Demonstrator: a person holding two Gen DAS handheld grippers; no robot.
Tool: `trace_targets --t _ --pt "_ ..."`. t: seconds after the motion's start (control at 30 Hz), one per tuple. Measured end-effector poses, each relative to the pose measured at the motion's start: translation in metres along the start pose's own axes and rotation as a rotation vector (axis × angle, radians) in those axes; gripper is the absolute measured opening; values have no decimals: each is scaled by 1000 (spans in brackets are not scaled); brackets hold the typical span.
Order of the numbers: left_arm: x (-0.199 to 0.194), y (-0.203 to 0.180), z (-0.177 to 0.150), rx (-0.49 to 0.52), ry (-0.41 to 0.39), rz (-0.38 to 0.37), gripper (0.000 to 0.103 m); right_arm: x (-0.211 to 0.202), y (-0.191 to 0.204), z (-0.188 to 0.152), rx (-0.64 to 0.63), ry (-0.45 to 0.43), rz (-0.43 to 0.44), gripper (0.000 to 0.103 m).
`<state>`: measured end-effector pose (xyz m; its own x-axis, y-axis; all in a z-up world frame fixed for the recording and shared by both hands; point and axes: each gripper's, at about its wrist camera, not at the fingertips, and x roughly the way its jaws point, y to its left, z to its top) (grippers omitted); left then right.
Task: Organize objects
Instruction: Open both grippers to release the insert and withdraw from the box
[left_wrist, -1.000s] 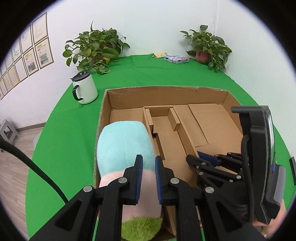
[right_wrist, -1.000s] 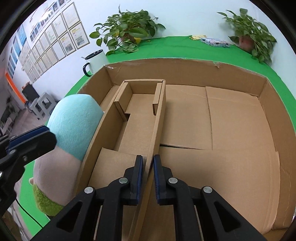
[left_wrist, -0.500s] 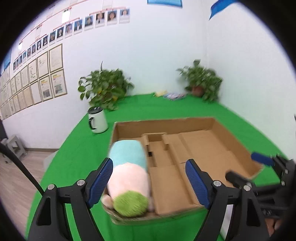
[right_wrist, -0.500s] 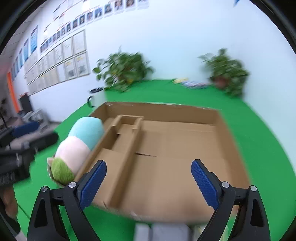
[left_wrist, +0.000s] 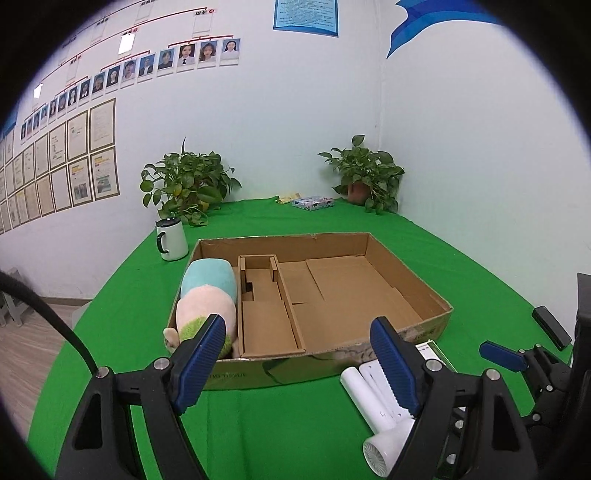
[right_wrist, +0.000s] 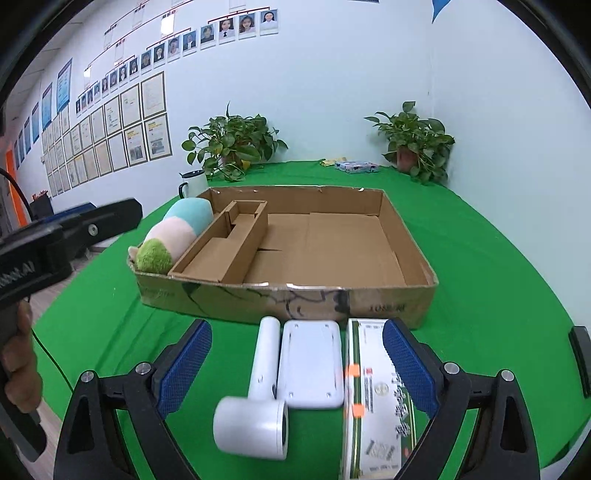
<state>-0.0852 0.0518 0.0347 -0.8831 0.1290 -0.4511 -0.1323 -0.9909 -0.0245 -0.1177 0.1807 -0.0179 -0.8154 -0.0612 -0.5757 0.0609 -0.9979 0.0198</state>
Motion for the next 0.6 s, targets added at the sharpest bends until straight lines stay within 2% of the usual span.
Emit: trace_targets --t 0.1,0.3,0.5,0.6 --pt "-9 0 -3 -15 15 28 80 -8 1 -6 -1 4 11 94" --pt "-40 7 2 -4 -5 95 81 -15 6 -10 -27 -1 22 94" --pt "-31 7 -12 -11 25 92 81 -14 6 -12 -11 18 51 94" --pt "-19 4 -24 -26 61 63 81 -12 8 -16 -25 27 51 94"
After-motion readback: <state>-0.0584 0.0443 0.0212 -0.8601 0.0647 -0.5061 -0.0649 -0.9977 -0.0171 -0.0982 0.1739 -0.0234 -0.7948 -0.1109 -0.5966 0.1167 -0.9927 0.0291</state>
